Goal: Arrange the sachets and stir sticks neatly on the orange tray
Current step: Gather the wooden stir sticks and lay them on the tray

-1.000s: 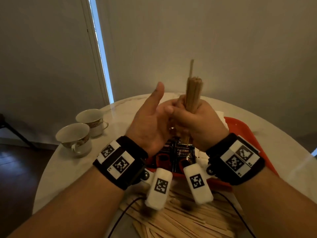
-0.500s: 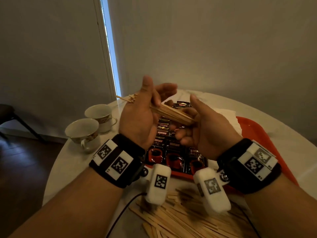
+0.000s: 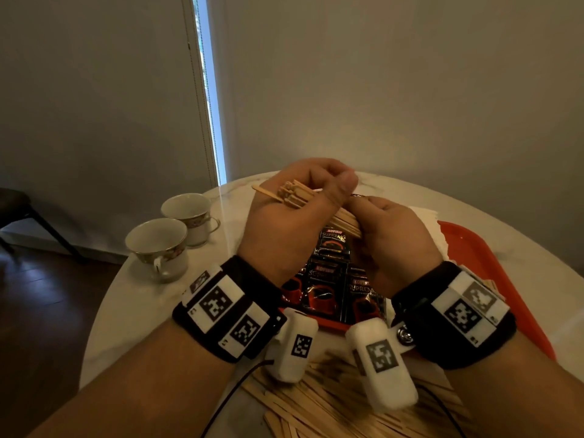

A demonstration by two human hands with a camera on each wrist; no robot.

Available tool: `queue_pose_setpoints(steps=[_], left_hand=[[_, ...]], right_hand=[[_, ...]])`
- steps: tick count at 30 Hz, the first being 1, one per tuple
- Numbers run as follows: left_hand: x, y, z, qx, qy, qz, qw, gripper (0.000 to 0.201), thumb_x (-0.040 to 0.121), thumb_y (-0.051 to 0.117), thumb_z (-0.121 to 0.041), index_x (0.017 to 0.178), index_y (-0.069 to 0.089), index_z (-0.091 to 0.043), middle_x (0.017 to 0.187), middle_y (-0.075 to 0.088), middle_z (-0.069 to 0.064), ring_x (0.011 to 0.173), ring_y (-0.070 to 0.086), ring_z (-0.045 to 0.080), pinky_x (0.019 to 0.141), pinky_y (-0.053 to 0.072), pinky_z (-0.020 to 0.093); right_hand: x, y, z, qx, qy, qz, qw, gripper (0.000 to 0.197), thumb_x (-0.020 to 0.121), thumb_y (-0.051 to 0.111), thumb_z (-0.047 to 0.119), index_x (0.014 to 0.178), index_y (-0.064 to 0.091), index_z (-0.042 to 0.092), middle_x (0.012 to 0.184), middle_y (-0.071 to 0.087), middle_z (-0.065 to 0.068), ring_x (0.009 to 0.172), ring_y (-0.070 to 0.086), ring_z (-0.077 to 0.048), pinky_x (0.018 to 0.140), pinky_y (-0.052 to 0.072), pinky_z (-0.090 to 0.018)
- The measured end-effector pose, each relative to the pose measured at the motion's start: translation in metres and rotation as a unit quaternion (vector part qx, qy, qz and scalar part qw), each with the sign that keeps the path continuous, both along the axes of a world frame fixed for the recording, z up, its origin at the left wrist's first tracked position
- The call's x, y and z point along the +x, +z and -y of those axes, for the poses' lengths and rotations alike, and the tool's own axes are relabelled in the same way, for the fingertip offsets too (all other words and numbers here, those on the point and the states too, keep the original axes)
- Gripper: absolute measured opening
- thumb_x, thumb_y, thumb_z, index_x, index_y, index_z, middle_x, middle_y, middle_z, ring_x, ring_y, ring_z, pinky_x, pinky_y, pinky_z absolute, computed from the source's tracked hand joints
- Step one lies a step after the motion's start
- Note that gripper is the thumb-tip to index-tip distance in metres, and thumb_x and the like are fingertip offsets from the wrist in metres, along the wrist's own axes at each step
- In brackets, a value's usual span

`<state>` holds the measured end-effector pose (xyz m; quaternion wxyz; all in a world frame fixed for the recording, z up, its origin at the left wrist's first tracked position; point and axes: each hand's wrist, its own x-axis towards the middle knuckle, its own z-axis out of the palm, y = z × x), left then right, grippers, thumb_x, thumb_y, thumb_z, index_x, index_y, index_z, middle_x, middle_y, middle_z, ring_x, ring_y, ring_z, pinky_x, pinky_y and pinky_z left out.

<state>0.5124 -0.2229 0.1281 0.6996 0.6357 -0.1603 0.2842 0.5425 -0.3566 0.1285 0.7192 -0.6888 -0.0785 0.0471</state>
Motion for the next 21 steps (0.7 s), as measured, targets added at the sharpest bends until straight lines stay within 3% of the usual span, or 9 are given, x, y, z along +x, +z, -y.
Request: queue_pose_setpoints(steps=[1, 3, 6, 8, 10, 13, 15, 18, 21], left_hand=[[0.000, 0.002, -0.001, 0.009, 0.010, 0.027, 1.000, 0.010, 0.091, 0.076, -0.013, 0.090, 0.066, -0.013, 0.107, 0.074, 0.008, 0.096, 0.073, 0.025, 0.082, 0.061, 0.038], [-0.001, 0.004, -0.004, 0.014, 0.042, 0.075, 0.996, 0.036, 0.085, 0.081, -0.004, 0.111, 0.057, -0.011, 0.111, 0.070, 0.010, 0.093, 0.072, 0.025, 0.079, 0.060, 0.035], [-0.001, 0.005, -0.010, 0.029, 0.119, 0.124, 0.985, 0.078, 0.077, 0.088, -0.002, 0.136, 0.038, -0.010, 0.120, 0.064, 0.011, 0.089, 0.073, 0.028, 0.077, 0.062, 0.039], [0.000, 0.005, -0.014, 0.068, 0.169, 0.139, 0.973, 0.087, 0.075, 0.090, -0.006, 0.141, 0.034, -0.009, 0.124, 0.061, 0.008, 0.088, 0.072, 0.027, 0.077, 0.062, 0.038], [0.000, 0.005, -0.016, 0.112, 0.192, 0.132, 0.966, 0.072, 0.079, 0.089, -0.013, 0.137, 0.045, -0.014, 0.120, 0.063, 0.003, 0.089, 0.071, 0.023, 0.074, 0.061, 0.037], [0.000, 0.002, -0.016, 0.180, 0.224, 0.126, 0.949, 0.026, 0.089, 0.082, -0.021, 0.111, 0.070, -0.012, 0.099, 0.070, -0.004, 0.083, 0.070, 0.014, 0.070, 0.059, 0.029], [-0.001, 0.001, -0.016, 0.173, 0.227, 0.121, 0.951, 0.012, 0.092, 0.079, -0.022, 0.098, 0.073, -0.014, 0.088, 0.071, -0.003, 0.077, 0.070, 0.015, 0.067, 0.059, 0.032], [0.000, 0.003, -0.019, 0.130, 0.229, 0.115, 0.958, 0.017, 0.091, 0.080, -0.025, 0.087, 0.065, -0.019, 0.077, 0.066, 0.001, 0.067, 0.067, 0.021, 0.059, 0.057, 0.040], [-0.002, 0.004, -0.015, 0.114, 0.241, 0.115, 0.957, 0.032, 0.087, 0.083, -0.028, 0.080, 0.054, -0.018, 0.070, 0.056, 0.004, 0.060, 0.061, 0.022, 0.056, 0.054, 0.041]], right_hand=[[0.000, 0.001, 0.001, 0.001, 0.006, -0.015, 1.000, 0.026, 0.095, 0.066, 0.028, 0.080, 0.066, 0.008, 0.055, 0.043, -0.002, 0.041, 0.035, -0.010, 0.038, 0.027, -0.024], [0.001, 0.002, 0.003, 0.003, 0.015, -0.045, 0.999, 0.025, 0.095, 0.064, 0.024, 0.074, 0.066, 0.010, 0.054, 0.041, -0.001, 0.040, 0.034, -0.009, 0.038, 0.027, -0.023], [0.002, 0.000, 0.003, 0.001, 0.025, -0.085, 0.996, 0.029, 0.095, 0.063, 0.021, 0.067, 0.068, 0.016, 0.056, 0.039, -0.002, 0.040, 0.031, -0.010, 0.039, 0.024, -0.023], [0.002, -0.001, 0.002, -0.001, 0.039, -0.106, 0.994, 0.030, 0.097, 0.061, 0.023, 0.069, 0.069, 0.016, 0.056, 0.042, -0.001, 0.040, 0.029, -0.010, 0.039, 0.021, -0.022], [0.000, 0.002, 0.001, 0.007, 0.057, -0.115, 0.992, 0.027, 0.098, 0.060, 0.026, 0.076, 0.069, 0.014, 0.058, 0.046, -0.001, 0.042, 0.028, -0.009, 0.038, 0.021, -0.022], [-0.003, 0.007, 0.002, 0.037, 0.068, -0.115, 0.990, 0.026, 0.097, 0.062, 0.034, 0.088, 0.066, 0.010, 0.061, 0.052, -0.001, 0.043, 0.030, -0.009, 0.036, 0.025, -0.020], [-0.004, 0.010, 0.002, 0.068, 0.050, -0.120, 0.989, 0.032, 0.097, 0.063, 0.040, 0.095, 0.066, 0.008, 0.065, 0.057, -0.002, 0.044, 0.035, -0.010, 0.037, 0.032, -0.021], [-0.004, 0.012, 0.002, 0.144, 0.036, -0.135, 0.980, 0.038, 0.097, 0.061, 0.048, 0.092, 0.063, 0.010, 0.068, 0.059, -0.001, 0.046, 0.042, -0.010, 0.038, 0.039, -0.021], [-0.008, 0.010, 0.000, 0.165, 0.033, -0.118, 0.979, 0.043, 0.097, 0.056, 0.053, 0.089, 0.060, 0.011, 0.064, 0.055, -0.001, 0.045, 0.038, -0.011, 0.039, 0.034, -0.022]])
